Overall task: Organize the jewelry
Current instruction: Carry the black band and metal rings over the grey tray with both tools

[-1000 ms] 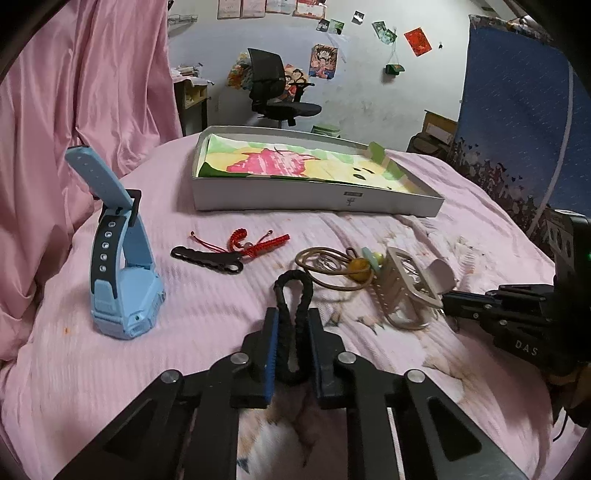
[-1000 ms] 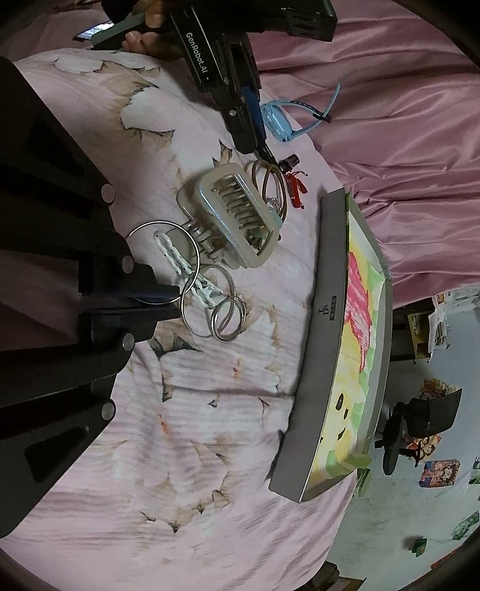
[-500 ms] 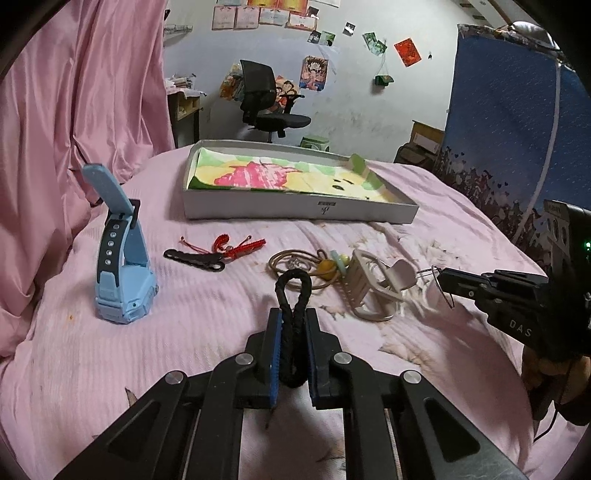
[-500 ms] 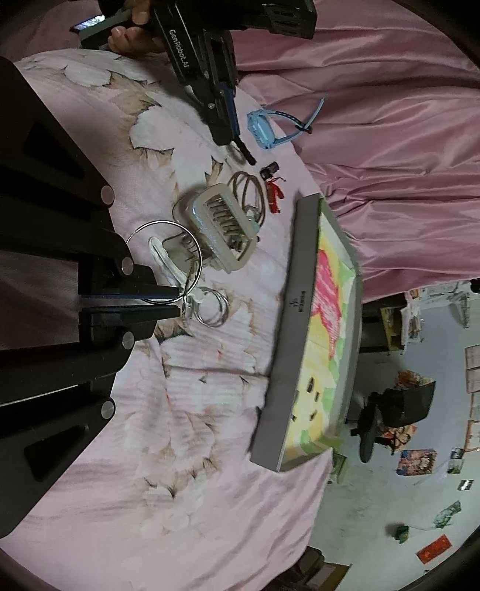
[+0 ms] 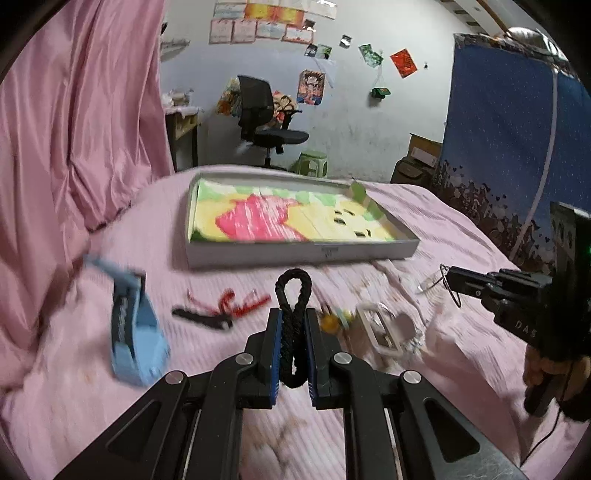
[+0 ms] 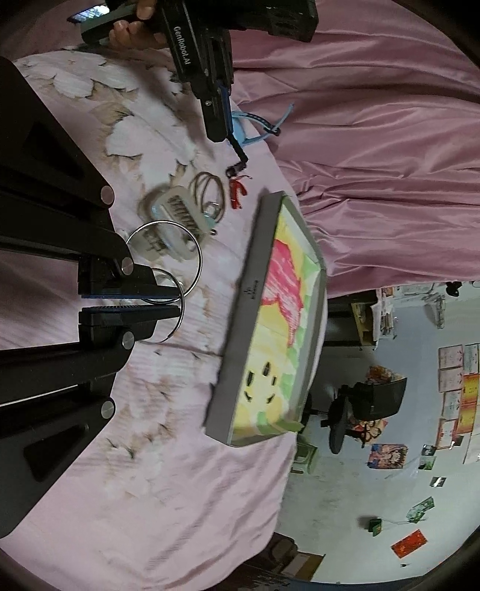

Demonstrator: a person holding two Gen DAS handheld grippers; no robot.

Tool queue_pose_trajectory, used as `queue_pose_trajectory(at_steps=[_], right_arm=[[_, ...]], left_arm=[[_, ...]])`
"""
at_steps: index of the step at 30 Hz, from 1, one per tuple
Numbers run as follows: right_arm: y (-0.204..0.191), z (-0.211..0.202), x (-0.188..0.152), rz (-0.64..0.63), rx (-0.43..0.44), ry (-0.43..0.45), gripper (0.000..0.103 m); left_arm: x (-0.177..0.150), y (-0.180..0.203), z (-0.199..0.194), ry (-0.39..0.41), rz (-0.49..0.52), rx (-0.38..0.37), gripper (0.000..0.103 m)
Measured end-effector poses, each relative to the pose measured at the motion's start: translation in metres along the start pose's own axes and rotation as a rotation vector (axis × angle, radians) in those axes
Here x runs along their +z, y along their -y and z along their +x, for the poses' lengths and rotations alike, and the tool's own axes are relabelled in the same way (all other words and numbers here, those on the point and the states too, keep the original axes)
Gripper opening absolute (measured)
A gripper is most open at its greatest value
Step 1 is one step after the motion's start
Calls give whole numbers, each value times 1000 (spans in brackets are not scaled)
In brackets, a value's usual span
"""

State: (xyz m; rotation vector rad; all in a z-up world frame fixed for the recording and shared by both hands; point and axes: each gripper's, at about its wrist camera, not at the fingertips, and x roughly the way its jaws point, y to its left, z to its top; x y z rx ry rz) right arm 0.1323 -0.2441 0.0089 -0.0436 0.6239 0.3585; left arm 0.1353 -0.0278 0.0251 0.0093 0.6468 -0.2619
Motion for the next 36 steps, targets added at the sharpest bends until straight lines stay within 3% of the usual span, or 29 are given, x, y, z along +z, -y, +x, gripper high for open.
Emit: queue_pose_trajectory(at_steps=[10,14,20,25,36], right_arm=[[2,25,58,-63,23,28,3],[0,47,86,-69,14,42,3],[-4,97,114,-55,5,-8,3],[-6,133,120,-34,7,-70,3],[-7,171,104,-3,34,-170,3]], left_arm=[[65,-19,47,23,-81,34,11],[84,-24,78,3,-107,38,11],[93,-34,124,-73,-151,36,11],[91,-46,144,-129,-210,20,11],[83,-45,160,-206,-187,25,14]])
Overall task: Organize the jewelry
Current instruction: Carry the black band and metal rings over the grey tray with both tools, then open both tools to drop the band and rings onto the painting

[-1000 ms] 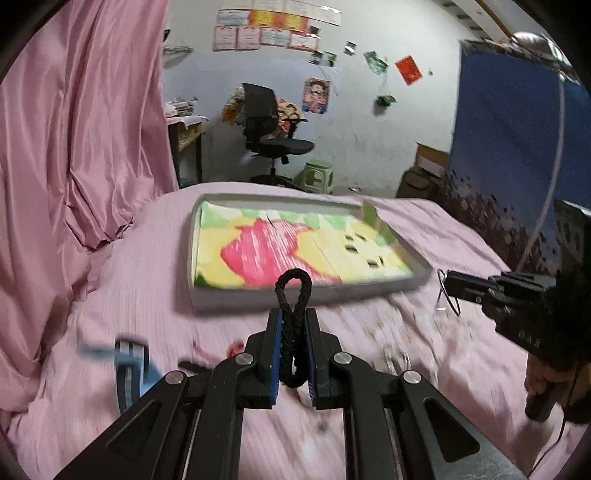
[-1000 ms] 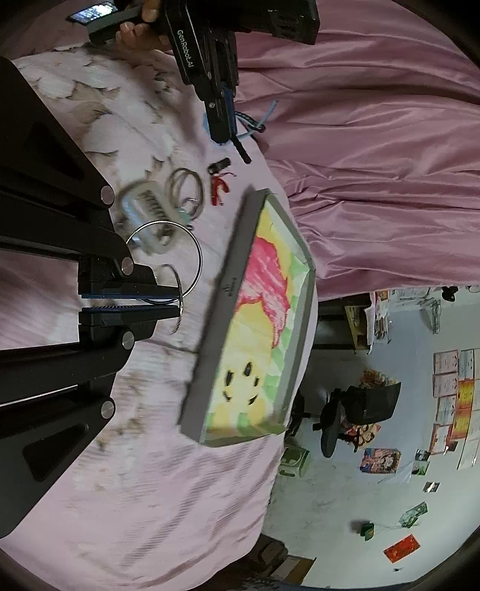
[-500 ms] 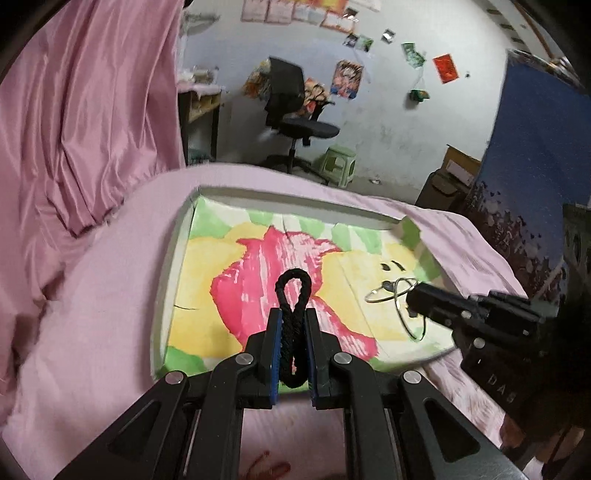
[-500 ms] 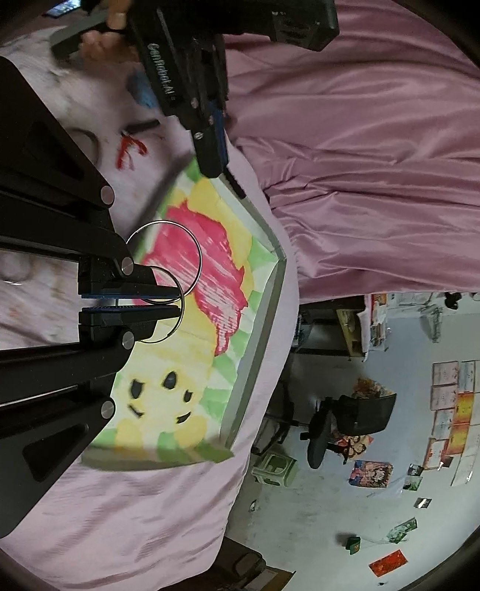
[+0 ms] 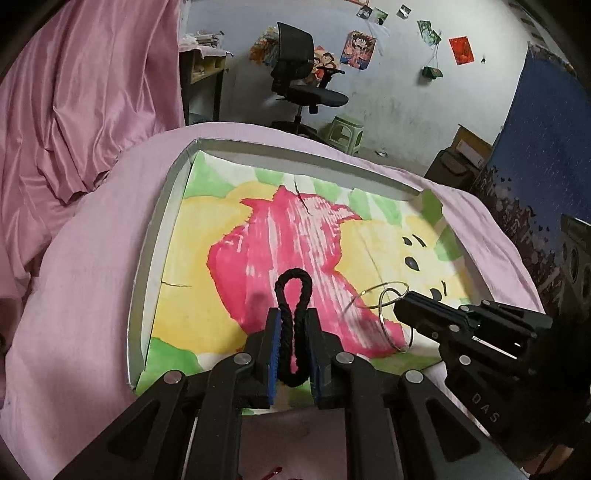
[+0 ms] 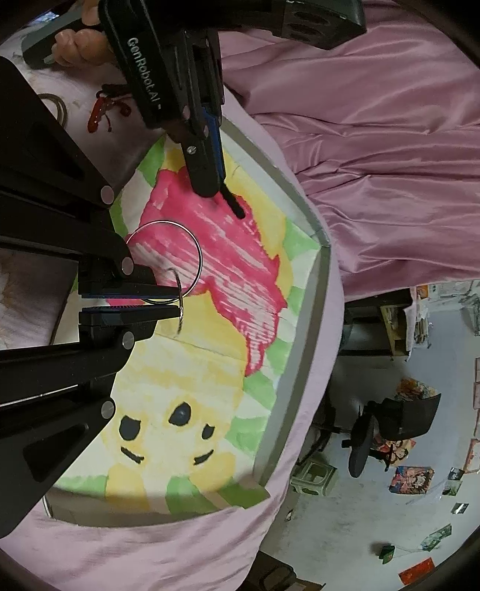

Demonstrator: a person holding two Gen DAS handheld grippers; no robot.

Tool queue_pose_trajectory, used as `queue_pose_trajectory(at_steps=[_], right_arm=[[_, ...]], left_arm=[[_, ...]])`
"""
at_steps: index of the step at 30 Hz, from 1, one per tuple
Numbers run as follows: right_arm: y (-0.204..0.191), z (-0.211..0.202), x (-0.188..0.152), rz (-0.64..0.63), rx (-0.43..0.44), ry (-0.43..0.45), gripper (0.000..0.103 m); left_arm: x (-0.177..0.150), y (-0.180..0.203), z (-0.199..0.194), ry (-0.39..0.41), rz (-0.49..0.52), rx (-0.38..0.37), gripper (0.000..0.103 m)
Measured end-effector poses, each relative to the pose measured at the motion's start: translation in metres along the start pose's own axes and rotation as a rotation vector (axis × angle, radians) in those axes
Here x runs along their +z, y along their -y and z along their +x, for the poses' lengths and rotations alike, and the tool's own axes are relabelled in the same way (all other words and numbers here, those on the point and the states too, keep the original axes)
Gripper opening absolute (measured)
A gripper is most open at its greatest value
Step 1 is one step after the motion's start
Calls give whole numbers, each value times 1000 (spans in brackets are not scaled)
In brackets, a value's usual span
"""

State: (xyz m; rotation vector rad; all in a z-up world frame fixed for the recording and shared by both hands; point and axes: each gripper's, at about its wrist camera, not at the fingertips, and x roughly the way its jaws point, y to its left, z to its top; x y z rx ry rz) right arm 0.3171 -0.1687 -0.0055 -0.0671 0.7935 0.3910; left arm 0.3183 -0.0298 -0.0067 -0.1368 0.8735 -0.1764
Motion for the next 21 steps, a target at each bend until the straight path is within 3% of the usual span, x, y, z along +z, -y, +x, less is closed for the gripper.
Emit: queue_pose_trajectory(at_steps=[6,11,16,18,20,21], right_arm=[[4,2,-3,11,4,-16,4],[10,-6,-7,21,-4,-4,5],[13,-23,-13,28,-16,38,6],[15,-35,-17,38,-24,73,15],[18,-49,-23,63,-28,121,39],[19,-56,-26,77,-28,145,42]], left_arm=[[-4,-1,-8,38,-11,-20,37],[-14,-3,-27,114,-33,-15,47],[-30,-2,-49,205,-36,25,65],[-36,-1,-58,238,-31,45,71],[-42,1,-68,269,-24,59,77],[-46,1,-73,289,-20,65,79]])
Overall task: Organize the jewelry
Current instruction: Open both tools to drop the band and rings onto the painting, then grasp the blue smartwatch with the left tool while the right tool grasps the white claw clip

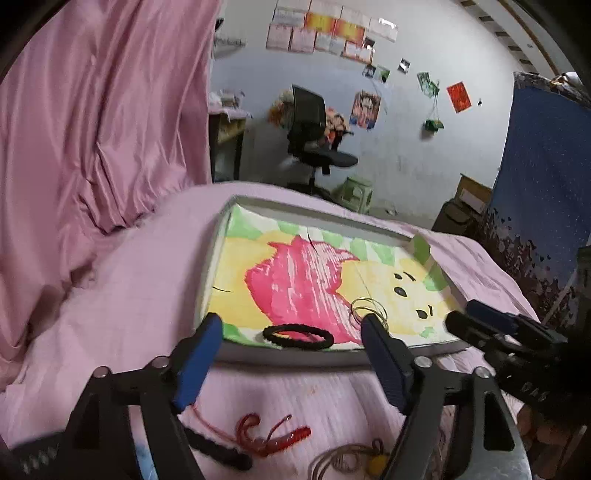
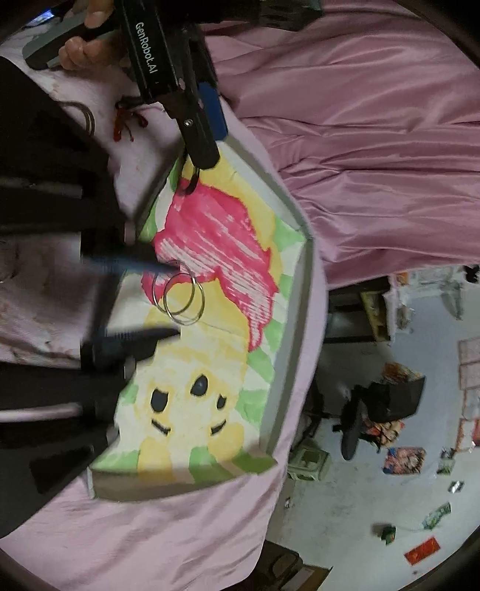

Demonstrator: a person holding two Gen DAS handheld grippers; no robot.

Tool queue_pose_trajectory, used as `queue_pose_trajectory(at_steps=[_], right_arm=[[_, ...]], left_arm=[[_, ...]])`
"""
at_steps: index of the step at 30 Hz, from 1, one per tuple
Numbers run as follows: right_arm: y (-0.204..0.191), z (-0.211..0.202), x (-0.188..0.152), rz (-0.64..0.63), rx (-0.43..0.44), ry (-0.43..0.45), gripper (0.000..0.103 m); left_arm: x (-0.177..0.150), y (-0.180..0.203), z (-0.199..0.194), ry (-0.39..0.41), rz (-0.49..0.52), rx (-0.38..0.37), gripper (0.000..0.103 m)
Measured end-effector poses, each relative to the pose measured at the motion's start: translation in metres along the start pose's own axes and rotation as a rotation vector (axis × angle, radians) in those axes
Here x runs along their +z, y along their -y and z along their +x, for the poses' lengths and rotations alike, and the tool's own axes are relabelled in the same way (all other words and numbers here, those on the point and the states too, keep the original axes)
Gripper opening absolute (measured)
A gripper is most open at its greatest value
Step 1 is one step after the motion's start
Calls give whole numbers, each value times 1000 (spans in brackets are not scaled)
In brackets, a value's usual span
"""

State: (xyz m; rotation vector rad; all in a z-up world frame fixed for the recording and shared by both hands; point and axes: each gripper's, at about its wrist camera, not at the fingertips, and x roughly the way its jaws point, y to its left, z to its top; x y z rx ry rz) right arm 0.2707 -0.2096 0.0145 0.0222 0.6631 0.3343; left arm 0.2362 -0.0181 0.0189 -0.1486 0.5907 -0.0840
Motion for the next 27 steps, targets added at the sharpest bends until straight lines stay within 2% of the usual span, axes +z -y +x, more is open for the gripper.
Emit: queue_pose_trajectory(at_steps=[4,8,14,19,27], right_arm=[[3,-25,-7,23,-16,70,47],[1,-53,-16,40,-26,149,72],[-7,-87,-33,60,-48,227,94],[-17,-103,-49,50,-58,266,101],[-33,-116,-67,32,-52,278,101]], left_arm=[[-9,2,-22,55,20,9,89],[-18,3,-46,110,33,16,95],[-34,-2,-75,161,40,45,99],[-46,-8,-91,180,49,63,100],[-63,-16,-108,185,77,81,101]])
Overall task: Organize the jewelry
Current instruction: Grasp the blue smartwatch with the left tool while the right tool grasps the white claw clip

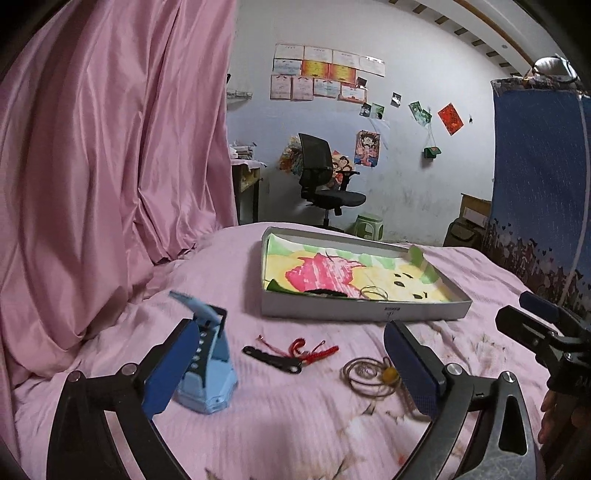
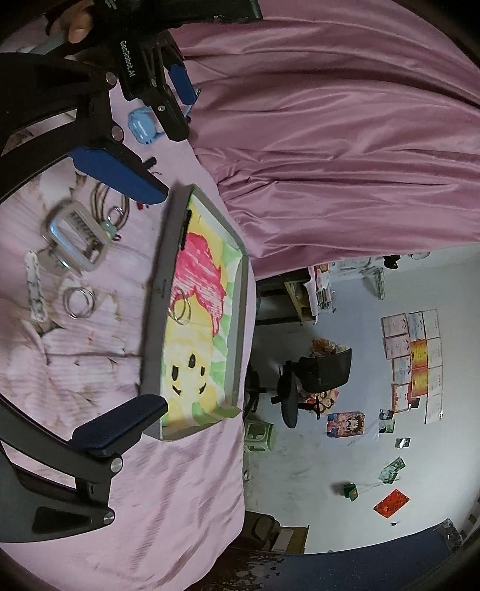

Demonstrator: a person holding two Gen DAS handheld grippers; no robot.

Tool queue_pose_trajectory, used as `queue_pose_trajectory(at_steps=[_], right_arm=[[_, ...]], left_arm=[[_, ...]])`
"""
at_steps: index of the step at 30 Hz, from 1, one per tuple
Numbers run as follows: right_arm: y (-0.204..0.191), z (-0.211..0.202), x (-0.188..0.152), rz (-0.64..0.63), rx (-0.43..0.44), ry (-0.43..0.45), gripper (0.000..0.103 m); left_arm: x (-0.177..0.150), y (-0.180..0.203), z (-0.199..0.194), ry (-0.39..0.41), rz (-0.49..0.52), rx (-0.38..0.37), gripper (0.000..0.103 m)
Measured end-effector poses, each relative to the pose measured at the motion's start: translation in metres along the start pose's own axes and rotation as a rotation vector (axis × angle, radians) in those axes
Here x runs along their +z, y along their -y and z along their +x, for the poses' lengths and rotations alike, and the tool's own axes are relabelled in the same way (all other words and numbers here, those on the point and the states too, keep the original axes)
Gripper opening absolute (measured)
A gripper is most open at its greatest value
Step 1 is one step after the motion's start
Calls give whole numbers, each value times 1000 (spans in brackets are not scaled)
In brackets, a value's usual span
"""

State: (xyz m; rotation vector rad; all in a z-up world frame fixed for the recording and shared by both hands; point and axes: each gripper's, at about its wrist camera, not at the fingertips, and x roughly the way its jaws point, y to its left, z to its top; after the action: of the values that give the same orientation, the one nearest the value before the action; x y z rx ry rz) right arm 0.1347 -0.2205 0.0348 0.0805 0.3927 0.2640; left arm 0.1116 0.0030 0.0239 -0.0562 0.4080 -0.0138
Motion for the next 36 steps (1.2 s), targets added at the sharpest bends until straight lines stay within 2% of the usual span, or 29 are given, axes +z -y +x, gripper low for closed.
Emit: queue_pose_trajectory(at_steps=[11,19,31,36], right_arm=[[-10,-9,-17,-38,11,-13,101],[-21,-6,-27,-92,38,-37,101],[-33,28,-38,-139,117,-207,101],[-34,41,-42,-131,153,-270,101]], left_arm=[[-15,-21,-11,-18,-33,42,101],[-23,-36,-6,-73,-71,65,101],[-31,-59,31,-263,-157,68,101],[-33,-63,38,-283,-167,51,100]])
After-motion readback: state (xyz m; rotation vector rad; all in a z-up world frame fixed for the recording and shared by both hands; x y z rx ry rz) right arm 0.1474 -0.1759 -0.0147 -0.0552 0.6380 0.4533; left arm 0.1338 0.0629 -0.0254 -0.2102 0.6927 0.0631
